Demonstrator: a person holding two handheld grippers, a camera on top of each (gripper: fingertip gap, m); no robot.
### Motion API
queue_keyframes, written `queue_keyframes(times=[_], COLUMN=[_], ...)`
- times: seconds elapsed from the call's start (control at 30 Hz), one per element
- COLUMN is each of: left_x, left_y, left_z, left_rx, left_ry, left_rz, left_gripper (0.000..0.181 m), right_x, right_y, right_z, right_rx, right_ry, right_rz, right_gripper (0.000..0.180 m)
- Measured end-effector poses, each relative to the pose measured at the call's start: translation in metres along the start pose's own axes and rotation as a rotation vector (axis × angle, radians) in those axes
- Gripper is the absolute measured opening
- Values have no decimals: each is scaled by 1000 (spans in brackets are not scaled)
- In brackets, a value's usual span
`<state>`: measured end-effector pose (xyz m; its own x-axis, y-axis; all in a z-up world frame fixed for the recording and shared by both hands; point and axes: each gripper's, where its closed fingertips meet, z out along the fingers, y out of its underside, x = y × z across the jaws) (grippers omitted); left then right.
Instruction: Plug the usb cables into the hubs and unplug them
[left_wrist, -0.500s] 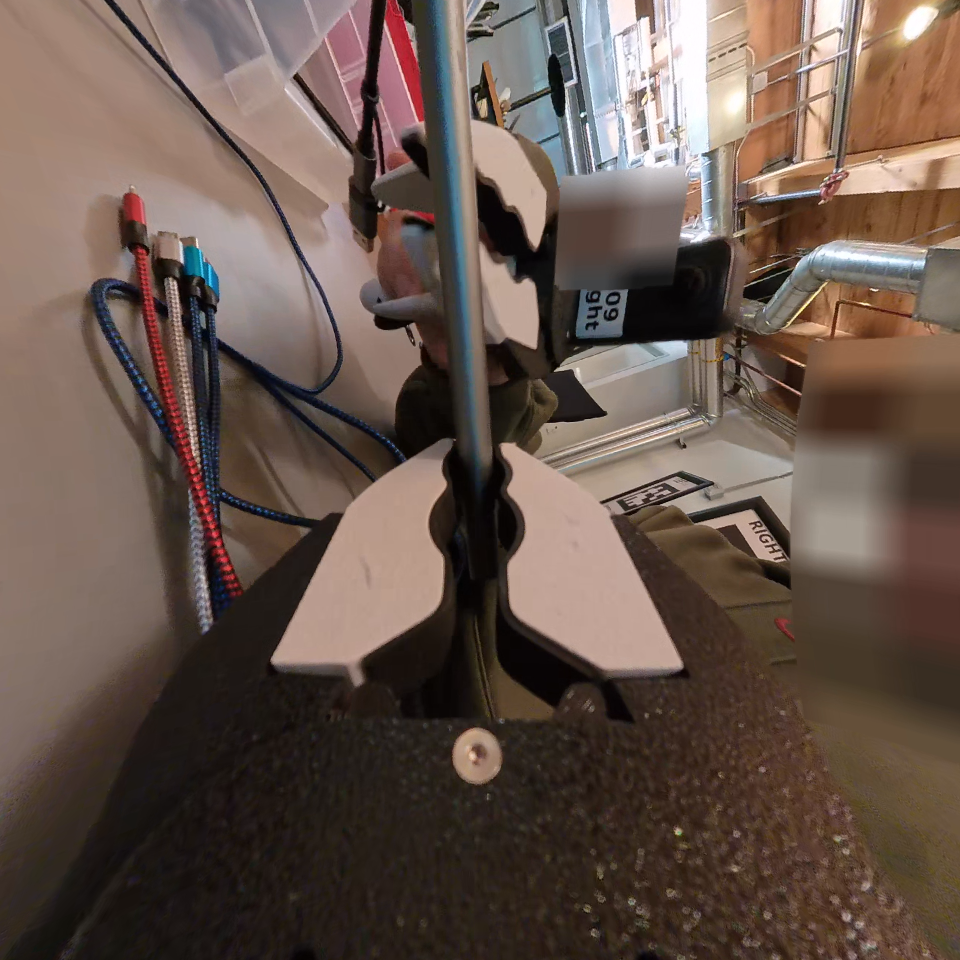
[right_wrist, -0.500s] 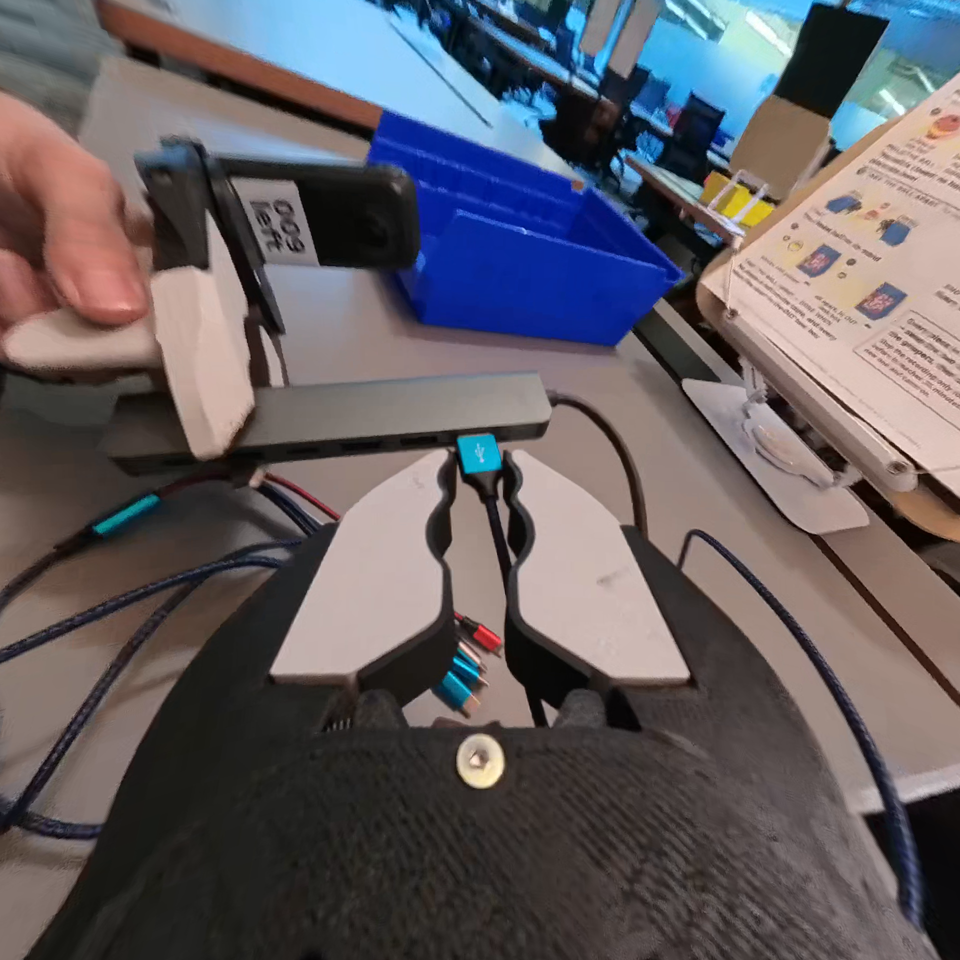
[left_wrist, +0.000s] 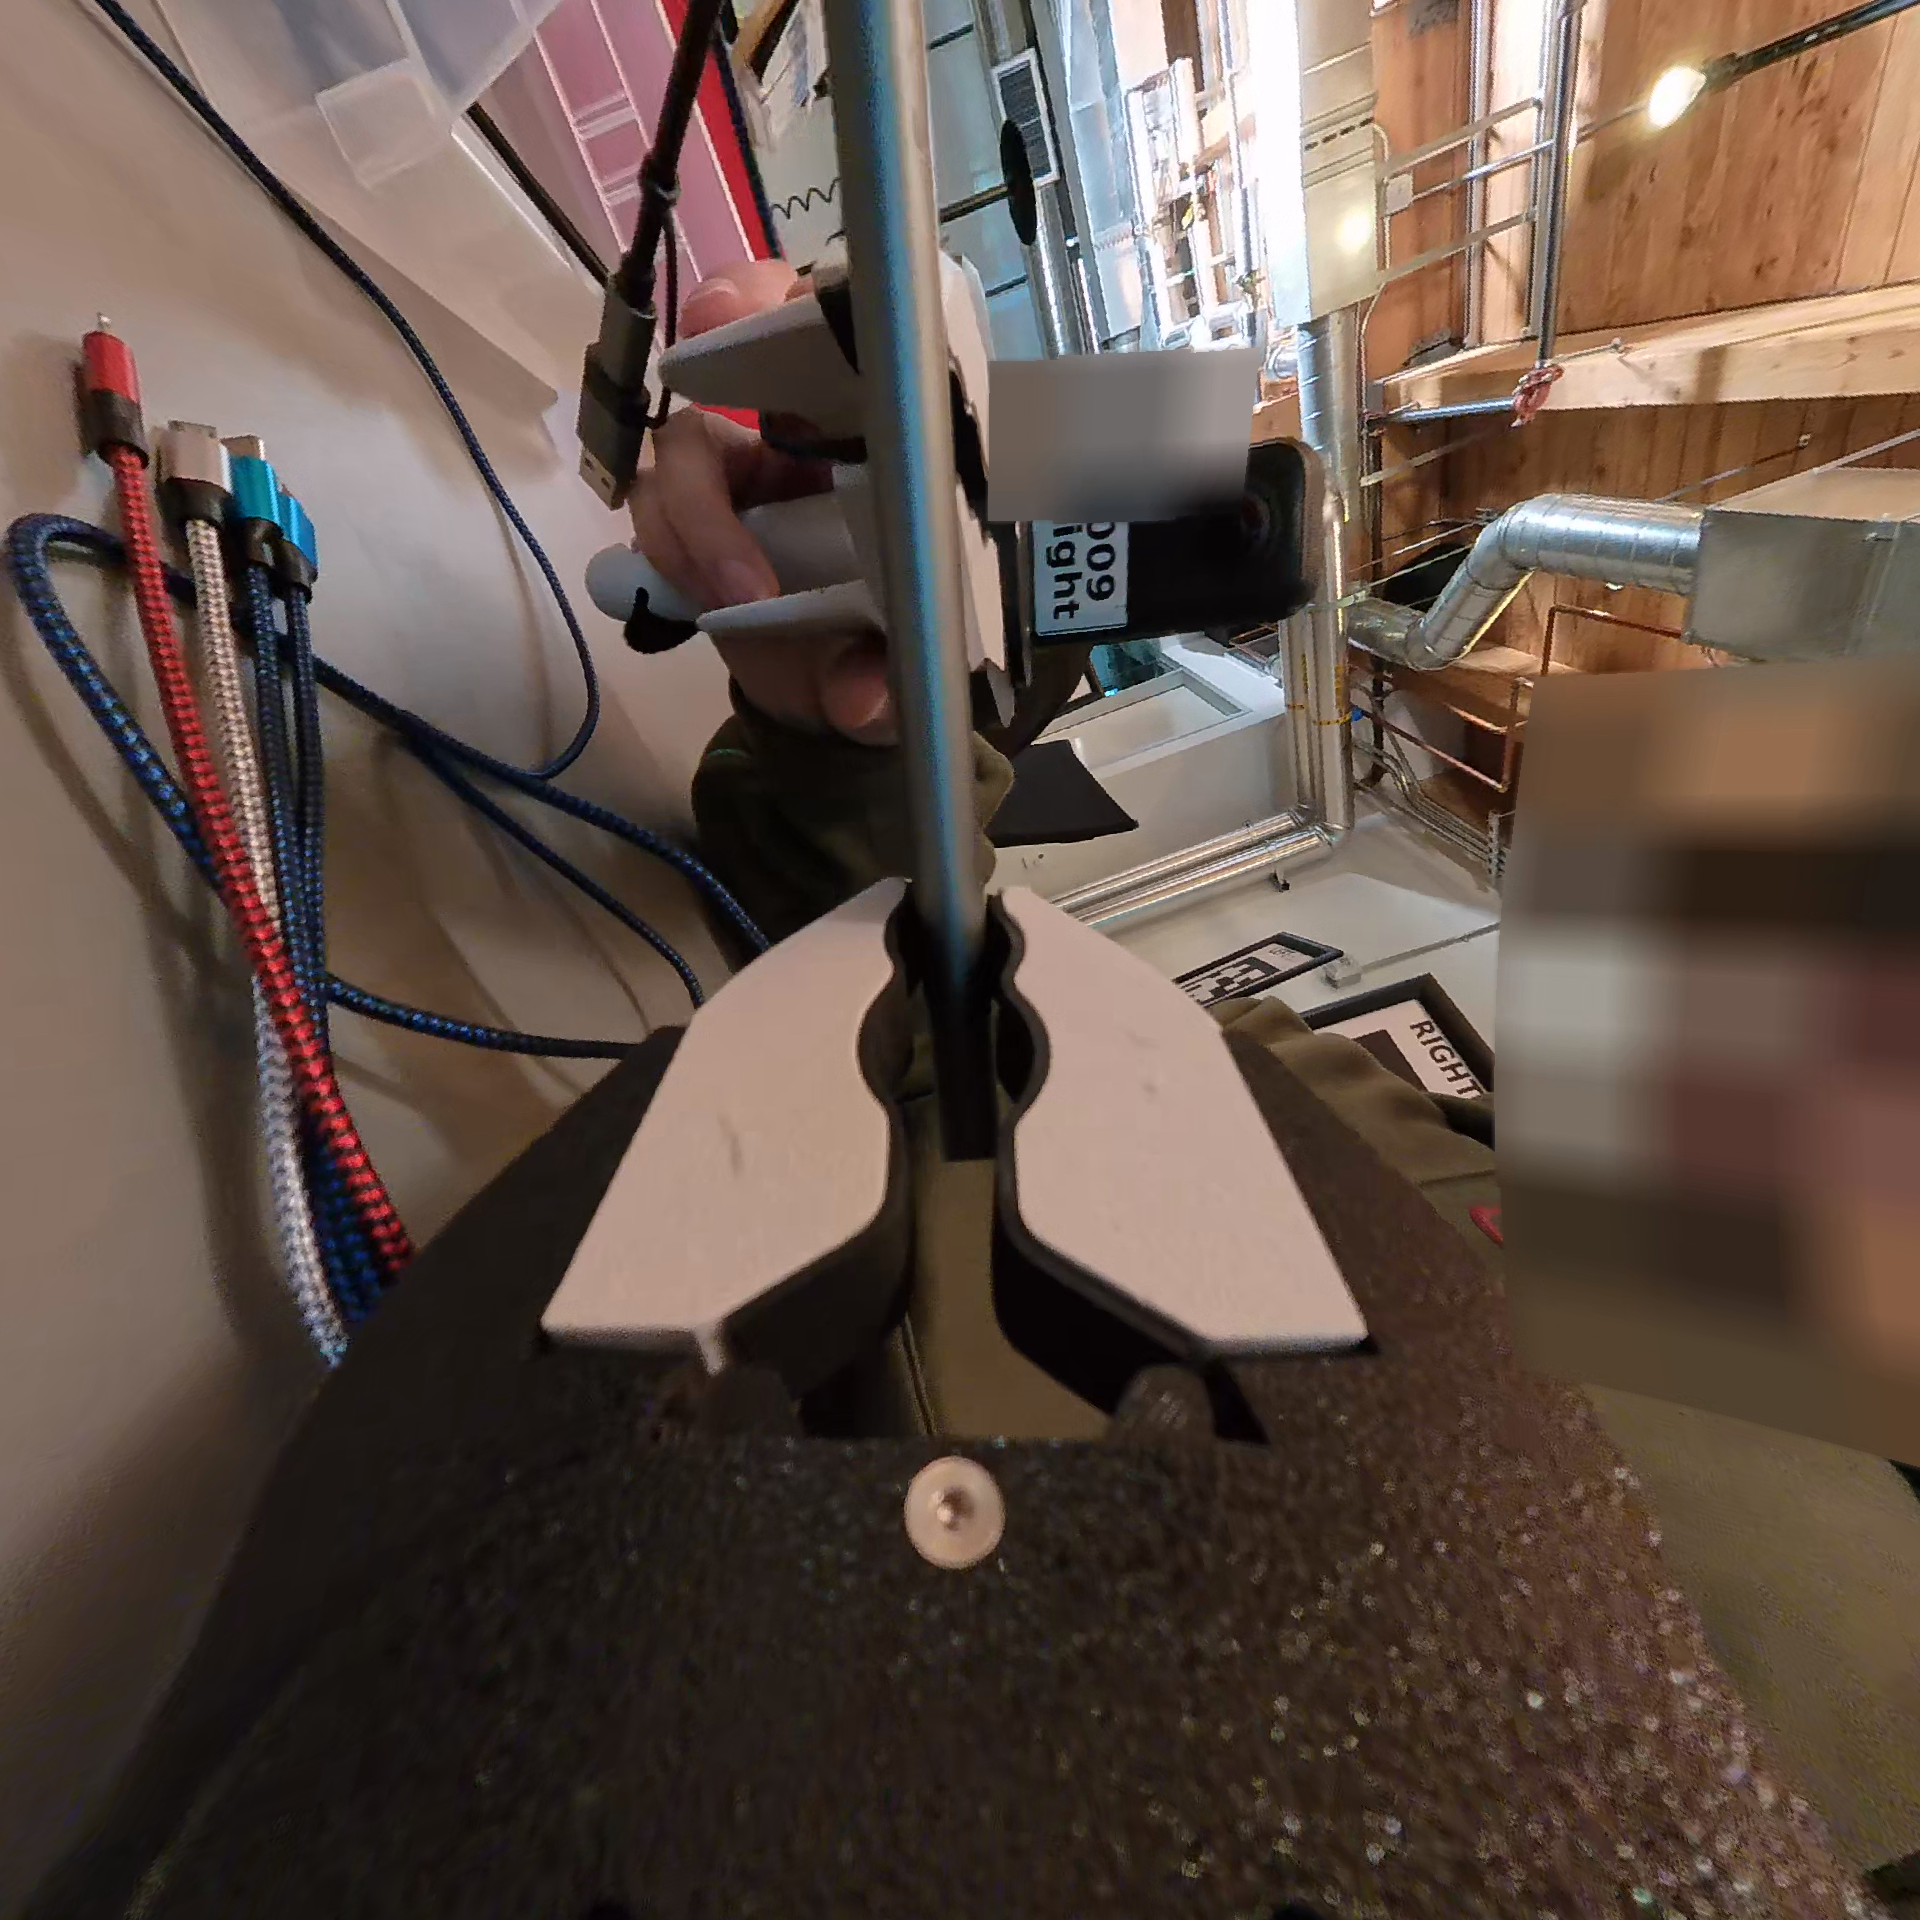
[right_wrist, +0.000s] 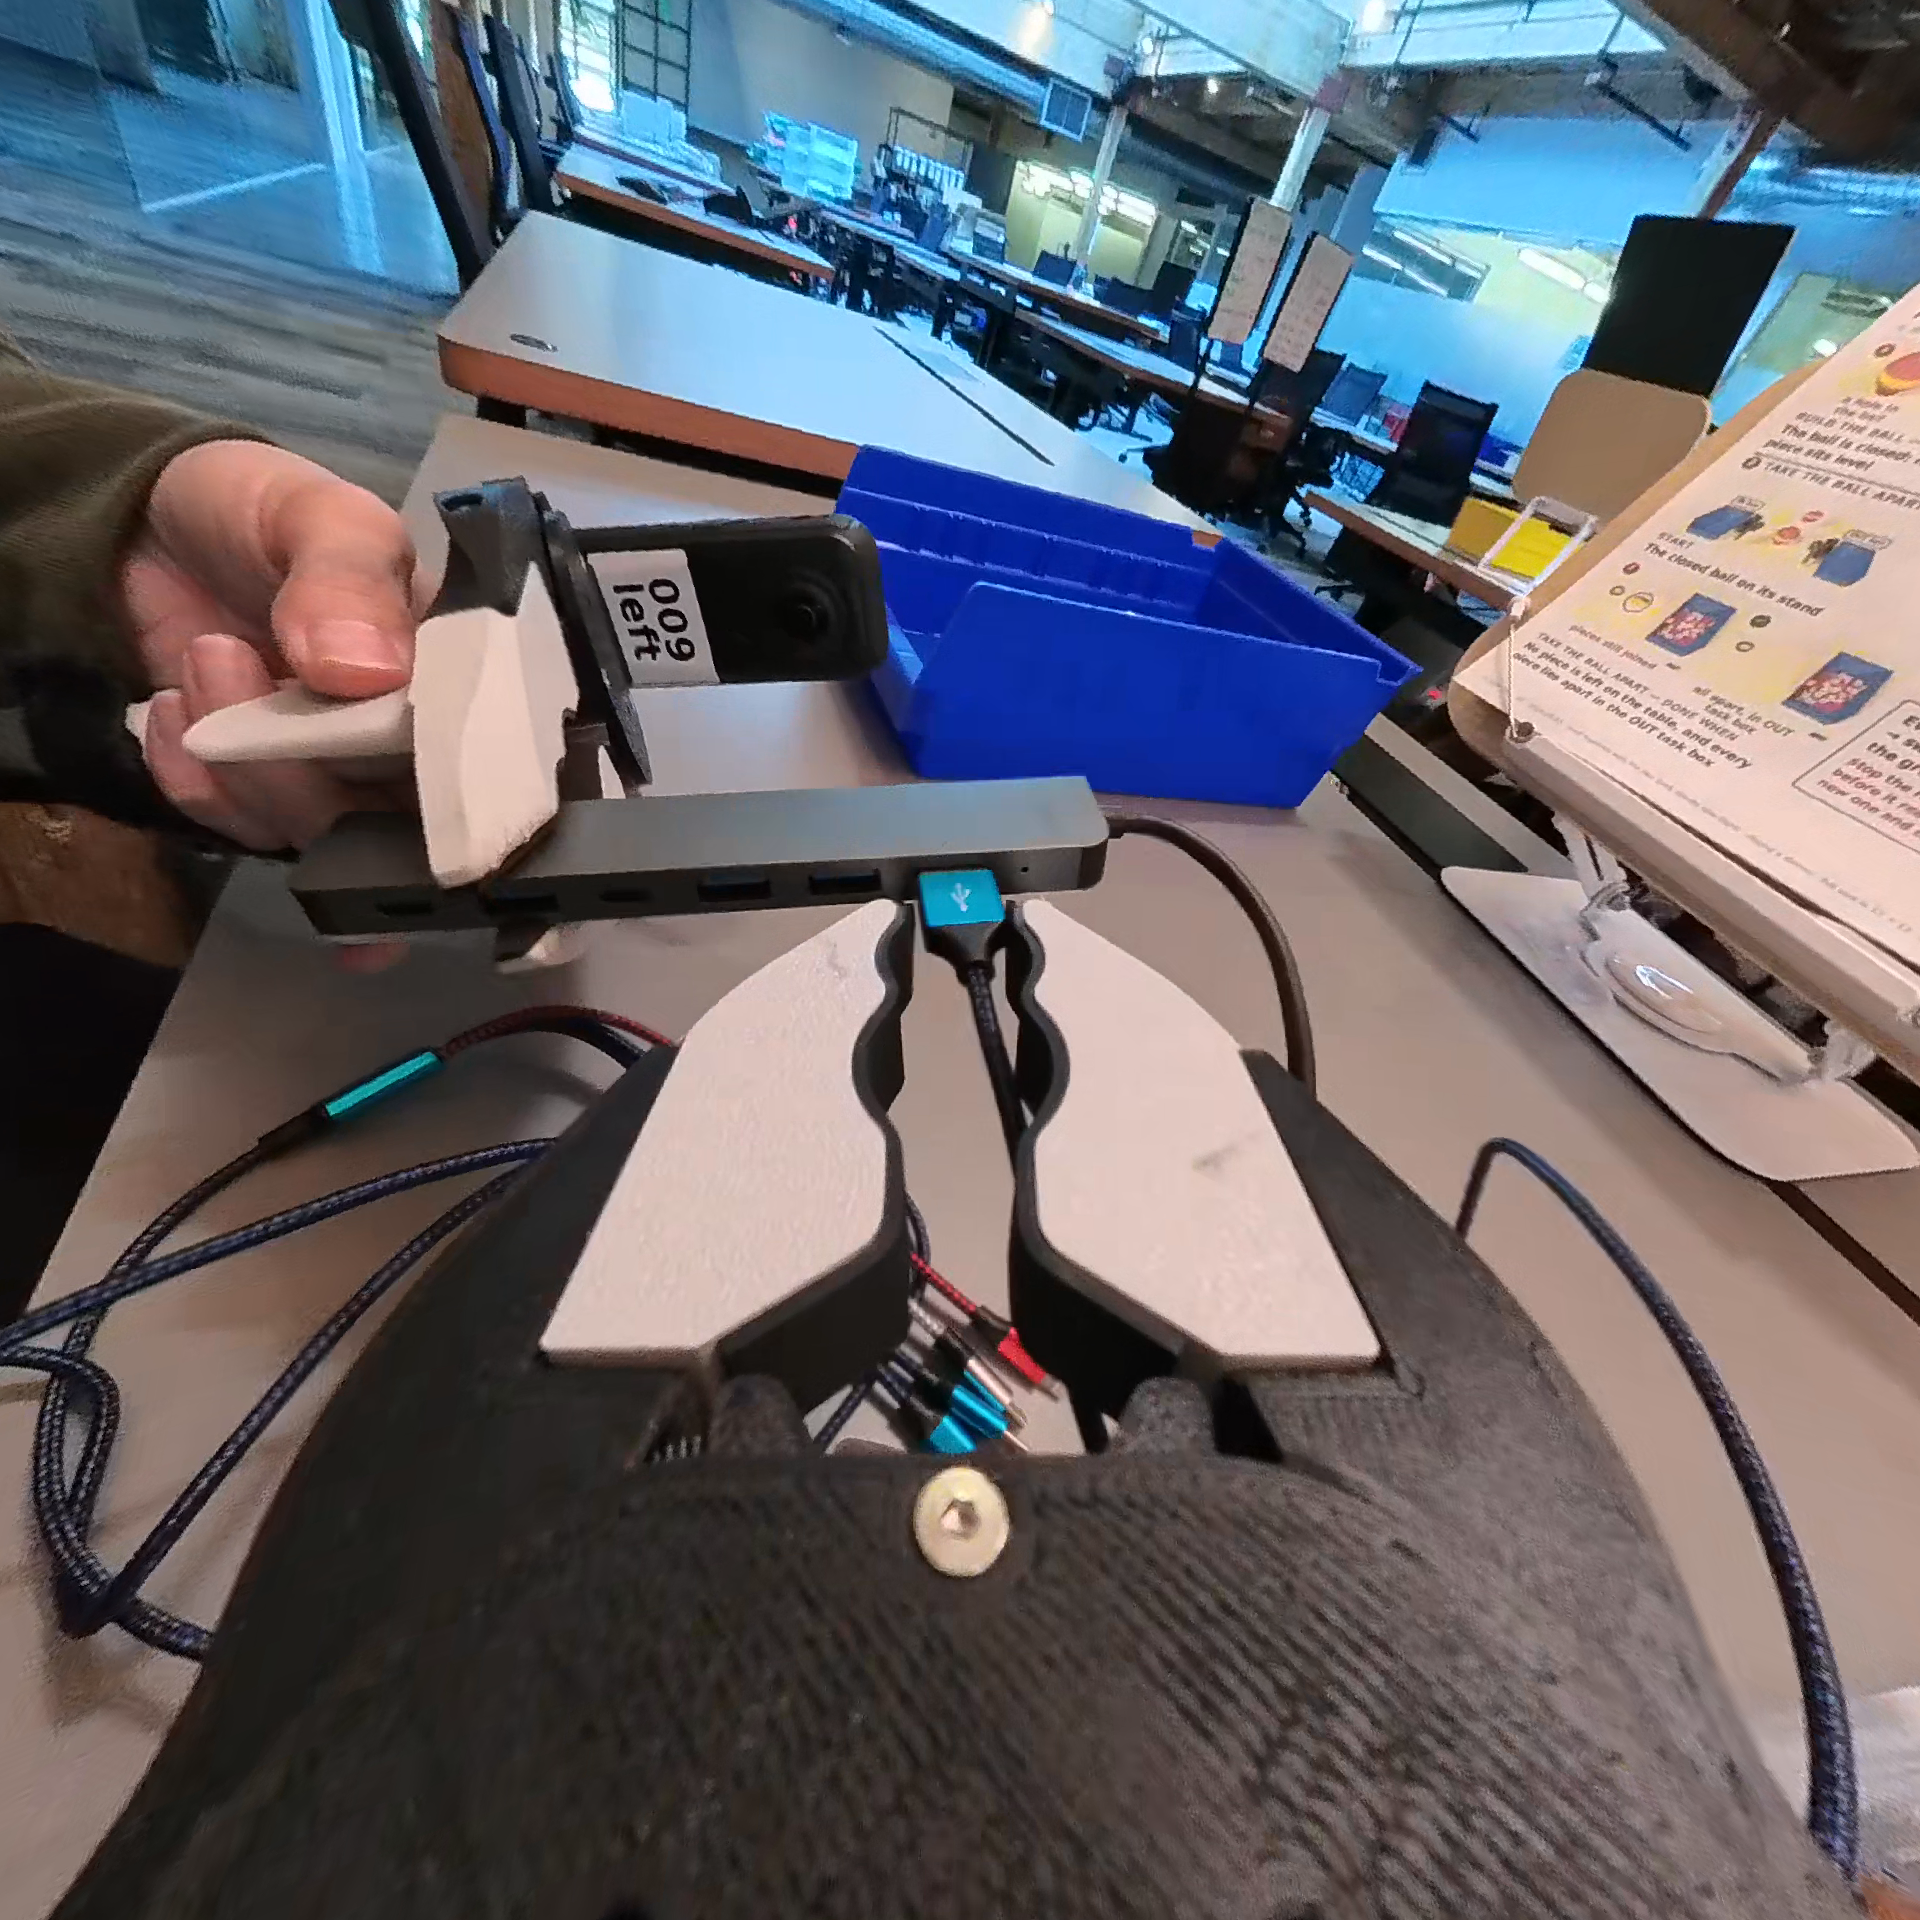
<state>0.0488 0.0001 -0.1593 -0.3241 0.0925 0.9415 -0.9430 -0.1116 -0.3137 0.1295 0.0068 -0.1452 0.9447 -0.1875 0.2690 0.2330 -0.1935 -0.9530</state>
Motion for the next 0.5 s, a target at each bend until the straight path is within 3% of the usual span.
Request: queue_keyframes(times=[0.17, 0.3, 0.5], left_x=[-2, -4, 0], left_y=[0, 1, -3], left_z=[0, 0, -1], left_rx=[7, 4, 17], left_ry=[-4, -6, 0], left_rz=[-12, -24, -8], left_gripper=[11, 11, 11], right_x=[3, 1, 2], right_y=[-9, -5, 0], right_z=[-6, -6, -6], right_rx=[80, 55, 18], right_ry=[-12, -32, -24], right_rz=[36, 30, 21], right_gripper=[18, 0, 23])
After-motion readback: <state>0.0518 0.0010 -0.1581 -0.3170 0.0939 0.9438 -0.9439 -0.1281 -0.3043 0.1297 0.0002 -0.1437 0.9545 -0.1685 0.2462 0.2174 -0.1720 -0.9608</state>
